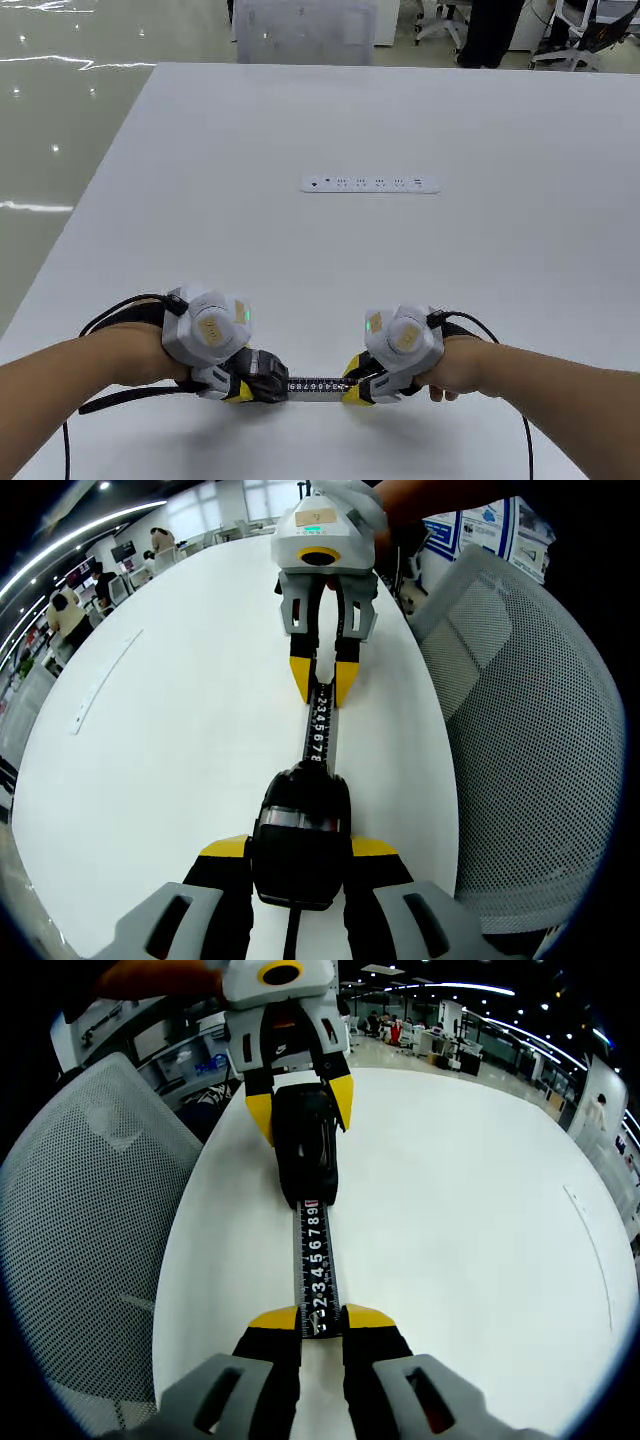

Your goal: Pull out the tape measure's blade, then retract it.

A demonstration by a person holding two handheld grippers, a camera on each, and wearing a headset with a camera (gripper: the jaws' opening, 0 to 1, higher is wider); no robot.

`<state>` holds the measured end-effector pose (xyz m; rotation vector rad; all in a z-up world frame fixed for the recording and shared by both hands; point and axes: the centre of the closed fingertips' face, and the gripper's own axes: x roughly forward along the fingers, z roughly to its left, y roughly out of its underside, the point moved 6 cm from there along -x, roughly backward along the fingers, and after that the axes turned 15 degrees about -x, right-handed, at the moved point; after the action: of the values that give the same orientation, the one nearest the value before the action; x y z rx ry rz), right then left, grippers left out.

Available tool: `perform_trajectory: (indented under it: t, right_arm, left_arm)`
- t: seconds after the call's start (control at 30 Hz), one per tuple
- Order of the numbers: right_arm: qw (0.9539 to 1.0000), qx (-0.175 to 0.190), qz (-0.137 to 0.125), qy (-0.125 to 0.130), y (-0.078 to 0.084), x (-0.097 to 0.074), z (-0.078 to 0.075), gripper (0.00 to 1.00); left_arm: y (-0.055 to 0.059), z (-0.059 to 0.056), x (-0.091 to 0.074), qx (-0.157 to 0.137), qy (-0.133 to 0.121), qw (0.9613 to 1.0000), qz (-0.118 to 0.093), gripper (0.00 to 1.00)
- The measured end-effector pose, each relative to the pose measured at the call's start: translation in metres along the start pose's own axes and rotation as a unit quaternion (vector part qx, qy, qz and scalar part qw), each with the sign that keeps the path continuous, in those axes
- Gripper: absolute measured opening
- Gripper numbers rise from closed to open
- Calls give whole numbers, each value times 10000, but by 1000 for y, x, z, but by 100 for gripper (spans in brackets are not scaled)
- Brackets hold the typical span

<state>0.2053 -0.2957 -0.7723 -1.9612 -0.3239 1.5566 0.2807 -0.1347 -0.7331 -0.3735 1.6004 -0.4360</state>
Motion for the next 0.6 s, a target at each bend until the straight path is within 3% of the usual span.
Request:
perform_trajectory:
  t: [0.6]
  right_arm:
    - [9999, -40, 145, 24, 14, -14, 1, 13]
  left_arm:
    - [0, 0, 0, -48, -30, 10000, 2, 31]
